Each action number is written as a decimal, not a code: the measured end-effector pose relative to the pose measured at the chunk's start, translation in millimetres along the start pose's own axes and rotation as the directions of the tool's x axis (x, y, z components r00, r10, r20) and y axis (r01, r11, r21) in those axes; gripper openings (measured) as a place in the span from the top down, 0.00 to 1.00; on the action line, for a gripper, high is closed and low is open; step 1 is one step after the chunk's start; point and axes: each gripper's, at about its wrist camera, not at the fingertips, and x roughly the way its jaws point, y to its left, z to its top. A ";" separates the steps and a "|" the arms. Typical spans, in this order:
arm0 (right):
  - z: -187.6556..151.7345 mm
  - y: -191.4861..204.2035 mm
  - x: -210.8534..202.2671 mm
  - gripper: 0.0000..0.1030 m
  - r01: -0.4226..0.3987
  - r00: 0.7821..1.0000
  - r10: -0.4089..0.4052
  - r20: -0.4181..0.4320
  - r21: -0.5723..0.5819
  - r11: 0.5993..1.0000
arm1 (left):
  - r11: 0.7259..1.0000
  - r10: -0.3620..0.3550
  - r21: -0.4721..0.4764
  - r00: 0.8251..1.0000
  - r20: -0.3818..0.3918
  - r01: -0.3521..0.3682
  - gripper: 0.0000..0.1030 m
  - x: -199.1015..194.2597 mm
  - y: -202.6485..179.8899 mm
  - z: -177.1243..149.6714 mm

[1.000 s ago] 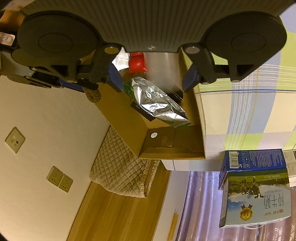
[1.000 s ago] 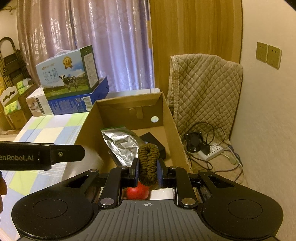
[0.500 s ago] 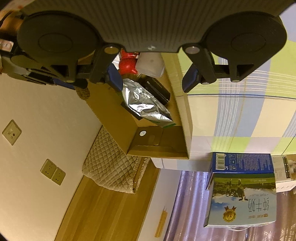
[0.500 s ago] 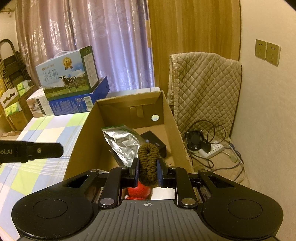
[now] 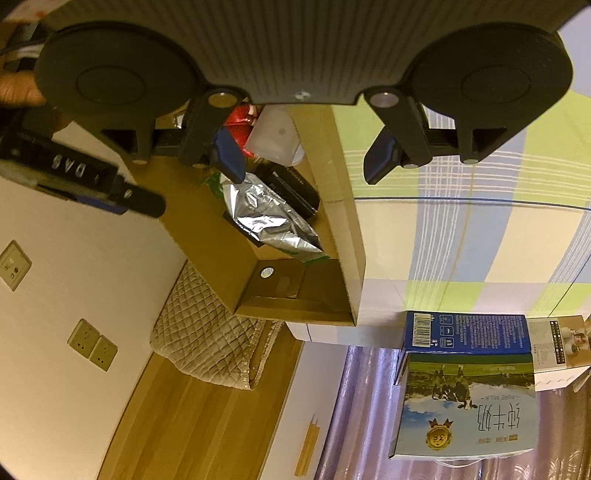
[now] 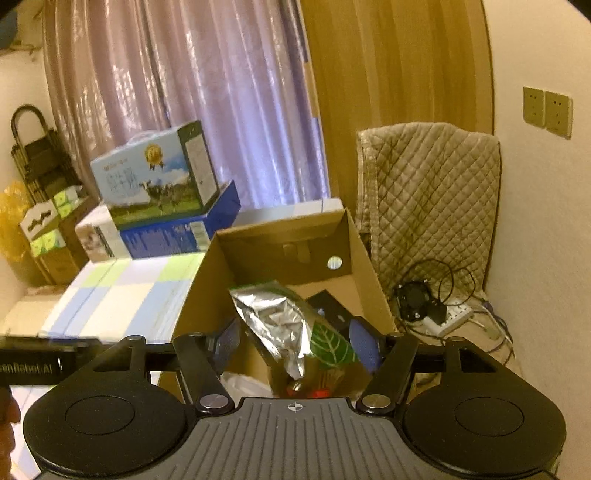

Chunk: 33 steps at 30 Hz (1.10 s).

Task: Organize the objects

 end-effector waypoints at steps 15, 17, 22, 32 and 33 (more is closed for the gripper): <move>-11.4 4.4 -12.3 0.39 0.040 0.996 -0.039 -0.083 0.006 0.999 | 1.000 0.031 0.003 0.999 -0.025 -0.031 0.25 -12.1 4.4 -16.9; -11.4 8.0 -21.0 0.39 0.051 0.995 -0.051 -0.084 0.001 0.999 | 0.999 0.036 0.004 0.999 -0.023 -0.036 0.19 -20.5 4.9 -18.9; -14.7 19.6 -47.6 0.39 0.061 0.995 -0.060 -0.080 0.011 0.998 | 0.997 0.066 0.042 0.998 0.014 -0.067 0.07 -45.9 2.8 -26.1; -26.8 53.2 -98.6 0.39 0.087 0.994 -0.086 -0.065 0.009 0.996 | 0.996 0.063 0.053 0.996 0.070 -0.067 0.01 -97.2 6.6 -43.8; -28.7 55.9 -102.9 0.39 0.088 0.994 -0.087 -0.066 0.009 0.996 | 0.996 0.063 0.056 0.995 0.074 -0.068 0.01 -101.7 7.2 -45.8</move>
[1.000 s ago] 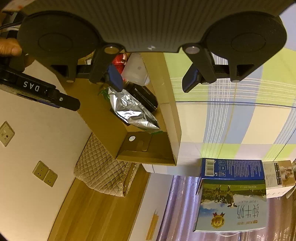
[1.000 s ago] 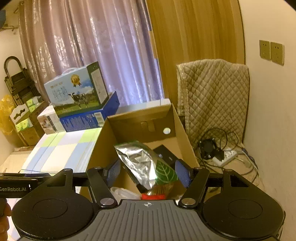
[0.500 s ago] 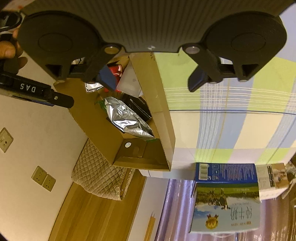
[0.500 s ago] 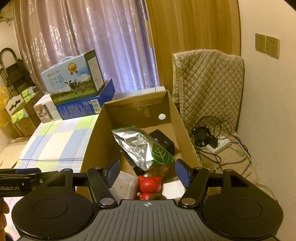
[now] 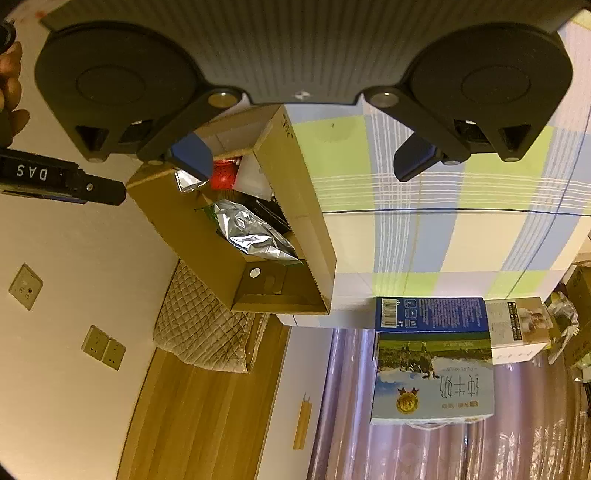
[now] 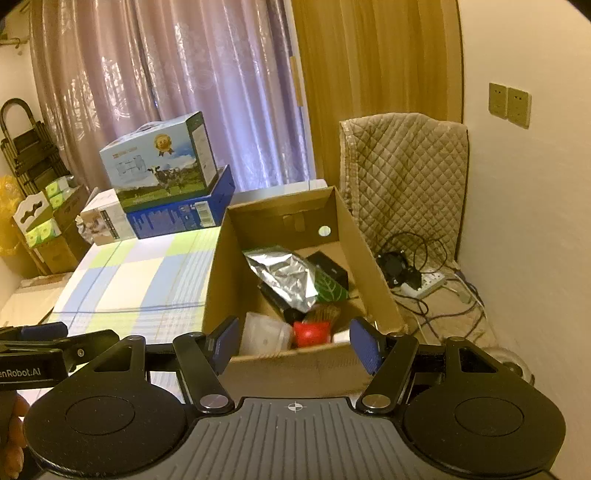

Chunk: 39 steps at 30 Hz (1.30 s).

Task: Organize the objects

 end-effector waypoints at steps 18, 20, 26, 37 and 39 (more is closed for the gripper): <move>-44.3 30.6 -58.1 0.39 -0.009 1.000 0.009 -0.019 0.014 1.000 | 0.999 0.028 0.041 1.000 0.008 -0.028 0.01 -65.7 8.0 -33.0; -47.1 32.9 -63.2 0.39 -0.011 1.000 0.012 -0.018 0.015 1.000 | 0.999 0.025 0.040 1.000 0.004 -0.025 0.01 -69.7 7.7 -36.6; -56.3 41.1 -76.0 0.39 -0.020 1.000 0.020 -0.020 0.015 1.000 | 0.998 0.034 0.056 0.999 0.009 -0.034 0.01 -82.1 3.9 -48.0; -73.9 46.9 -79.1 0.39 -0.032 0.998 0.033 -0.057 0.014 0.999 | 0.998 0.039 0.047 0.999 -0.015 -0.038 0.01 -85.4 3.1 -61.5; -75.1 46.6 -78.5 0.39 -0.028 0.998 0.029 -0.058 0.011 1.000 | 0.998 0.038 0.052 0.999 -0.012 -0.037 0.01 -85.9 1.2 -61.9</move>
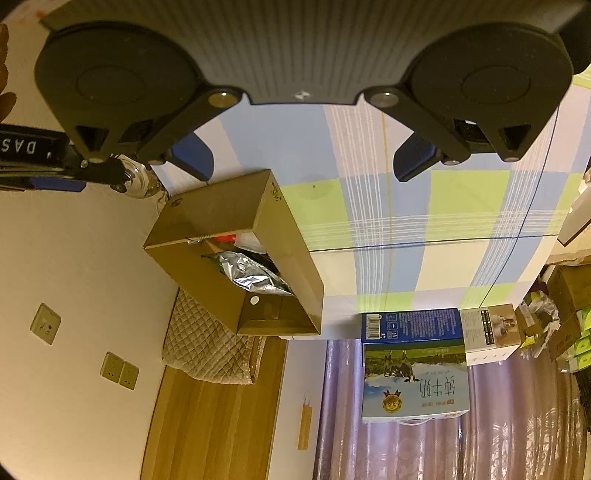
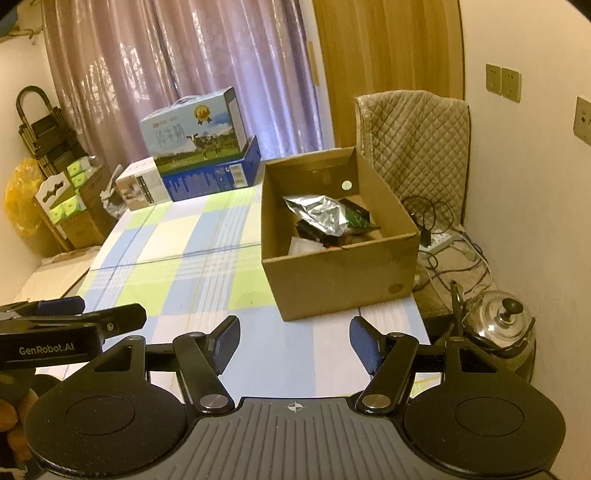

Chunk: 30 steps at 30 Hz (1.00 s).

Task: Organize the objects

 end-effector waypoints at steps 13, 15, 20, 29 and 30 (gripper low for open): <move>-4.4 0.1 3.8 0.39 0.000 1.000 0.000 -0.009 0.004 1.000 | 1.000 0.004 0.010 1.000 -0.012 -0.004 0.01 2.8 -4.6 -5.8; -5.2 0.5 4.7 0.39 -0.003 1.000 0.003 -0.010 0.004 1.000 | 1.000 0.003 0.007 1.000 -0.016 -0.003 0.01 3.5 -4.3 -6.8; -6.6 1.5 6.6 0.39 -0.008 1.000 0.008 -0.013 0.007 1.000 | 1.000 0.009 0.007 1.000 -0.021 -0.009 0.01 4.8 -4.5 -8.9; -7.9 2.7 9.2 0.39 -0.011 1.000 0.011 -0.016 0.010 1.000 | 1.000 0.015 0.003 0.999 -0.028 -0.015 0.01 7.3 -2.2 -11.3; -8.5 3.5 9.5 0.39 -0.011 1.000 0.011 -0.016 0.010 1.000 | 1.000 0.015 0.002 0.999 -0.029 -0.015 0.01 7.7 -2.0 -11.4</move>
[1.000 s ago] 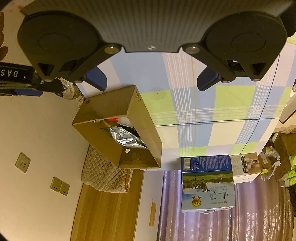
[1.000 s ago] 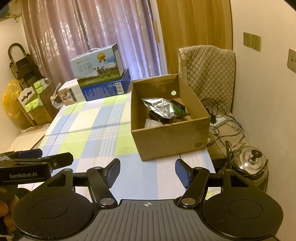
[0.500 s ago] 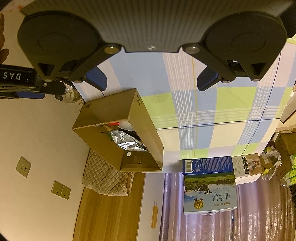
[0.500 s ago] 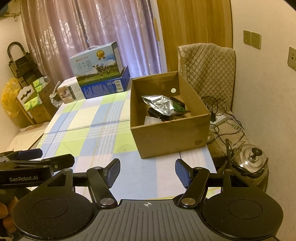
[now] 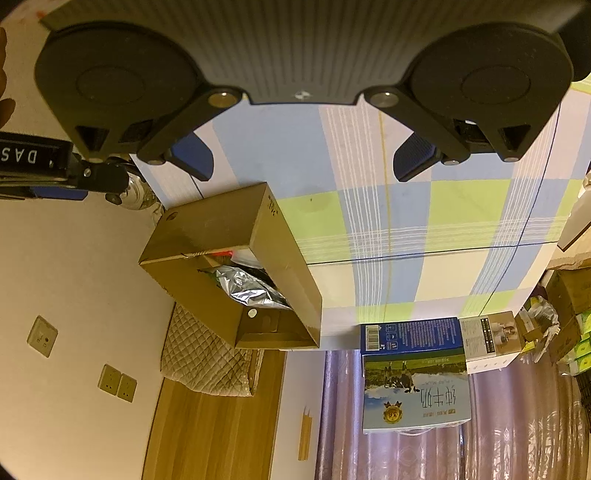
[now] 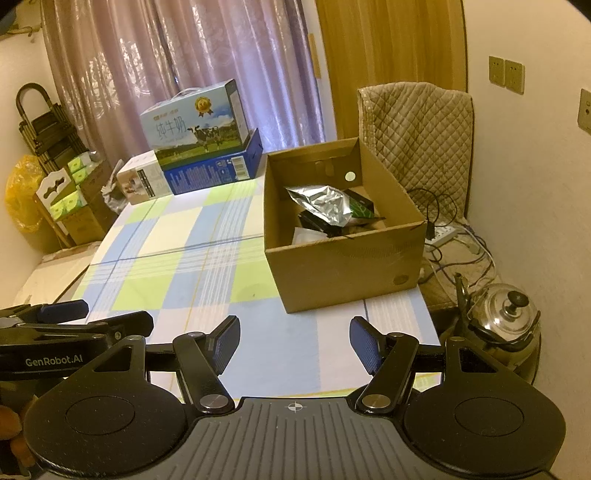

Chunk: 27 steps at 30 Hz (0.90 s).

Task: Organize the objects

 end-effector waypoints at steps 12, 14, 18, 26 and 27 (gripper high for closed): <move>0.2 1.6 0.9 0.39 -0.001 1.000 0.001 -0.001 -0.004 1.000 | 1.000 -0.007 -0.008 1.000 -0.003 0.007 0.01 1.2 0.8 -1.7; 0.5 2.1 1.2 0.39 -0.002 1.000 0.002 -0.001 -0.005 1.000 | 1.000 -0.007 -0.010 1.000 -0.001 0.007 0.01 1.0 1.8 -1.2; 0.8 2.9 1.7 0.39 -0.003 1.000 0.003 -0.004 -0.007 1.000 | 1.000 -0.007 -0.012 1.000 -0.001 0.007 0.01 0.9 2.3 -0.9; -0.3 5.1 2.8 0.39 -0.004 1.000 0.004 -0.010 -0.010 1.000 | 1.000 -0.011 -0.014 1.000 -0.004 0.011 0.01 1.9 4.4 -0.3; -0.1 5.4 3.0 0.39 -0.004 1.000 0.004 -0.010 -0.011 1.000 | 1.000 -0.011 -0.014 1.000 0.000 0.011 0.01 1.5 4.5 -0.9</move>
